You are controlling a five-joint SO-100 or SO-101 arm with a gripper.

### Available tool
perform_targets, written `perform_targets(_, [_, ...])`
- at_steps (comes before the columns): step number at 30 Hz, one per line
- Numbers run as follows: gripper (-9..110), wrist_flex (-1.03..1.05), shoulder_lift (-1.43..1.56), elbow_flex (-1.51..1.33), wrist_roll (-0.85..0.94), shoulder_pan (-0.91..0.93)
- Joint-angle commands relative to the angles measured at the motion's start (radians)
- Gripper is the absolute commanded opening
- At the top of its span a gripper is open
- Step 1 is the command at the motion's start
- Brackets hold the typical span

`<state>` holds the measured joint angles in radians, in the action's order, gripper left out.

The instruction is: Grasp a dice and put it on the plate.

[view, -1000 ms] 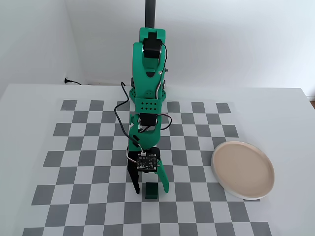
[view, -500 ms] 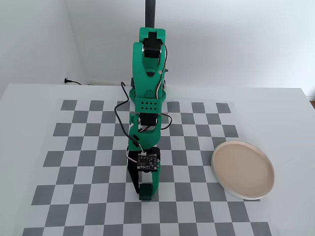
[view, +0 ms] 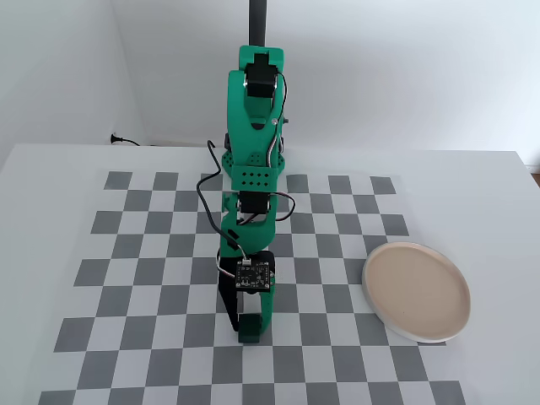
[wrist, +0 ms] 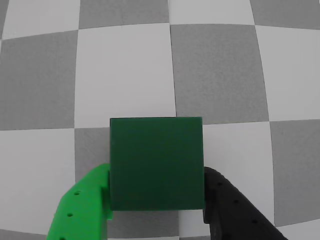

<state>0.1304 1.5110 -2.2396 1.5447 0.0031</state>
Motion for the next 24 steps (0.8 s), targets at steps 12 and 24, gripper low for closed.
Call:
perform_targets(12, [-4, 0.192, 0.408, 0.04, -0.031, -0.055])
perform_targets(24, [-4, 0.255, 0.583, 0.031, -0.072, -0.153])
